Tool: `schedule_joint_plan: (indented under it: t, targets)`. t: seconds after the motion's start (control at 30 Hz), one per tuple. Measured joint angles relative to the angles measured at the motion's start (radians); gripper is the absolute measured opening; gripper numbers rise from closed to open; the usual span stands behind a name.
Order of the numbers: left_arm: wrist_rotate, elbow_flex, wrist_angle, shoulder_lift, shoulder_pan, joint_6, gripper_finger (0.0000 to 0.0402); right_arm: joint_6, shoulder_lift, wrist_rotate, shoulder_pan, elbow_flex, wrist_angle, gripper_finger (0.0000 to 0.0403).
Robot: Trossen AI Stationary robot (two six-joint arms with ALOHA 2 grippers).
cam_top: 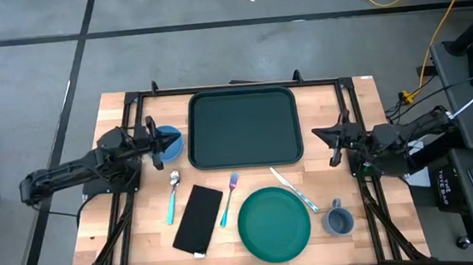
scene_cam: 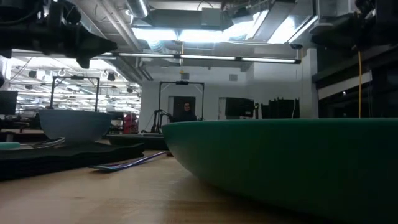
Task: Set up tray
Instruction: Put the gray cup on the top left of the black serving tray
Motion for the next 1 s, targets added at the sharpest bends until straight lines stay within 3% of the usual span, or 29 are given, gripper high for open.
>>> schedule_joint_plan:
  t: [0.2, 0.43, 0.67, 0.87, 1.0]
  targets:
    - [-0.007, 0.004, 0.216, 0.171, 0.000, 0.008, 0.0003, 0.044, 0.175, 0.000, 0.000, 0.057, 0.004, 0.0012]
    - [-0.006, 0.004, 0.316, 0.303, 0.000, 0.025, 0.0003, 0.099, 0.332, -0.042, -0.038, 0.054, 0.073, 0.0012]
    - [0.029, 0.004, 0.407, 0.393, 0.000, -0.012, 0.0003, 0.027, 0.361, -0.235, -0.187, 0.054, 0.183, 0.0012]
    - [0.027, 0.006, 0.499, 0.495, 0.000, 0.009, 0.0003, 0.025, 0.362, -0.335, -0.335, 0.057, 0.178, 0.0012]
    - [0.023, 0.071, 0.483, 0.579, 0.002, 0.043, 0.0003, 0.014, 0.377, -0.384, -0.425, 0.093, 0.165, 0.0012]
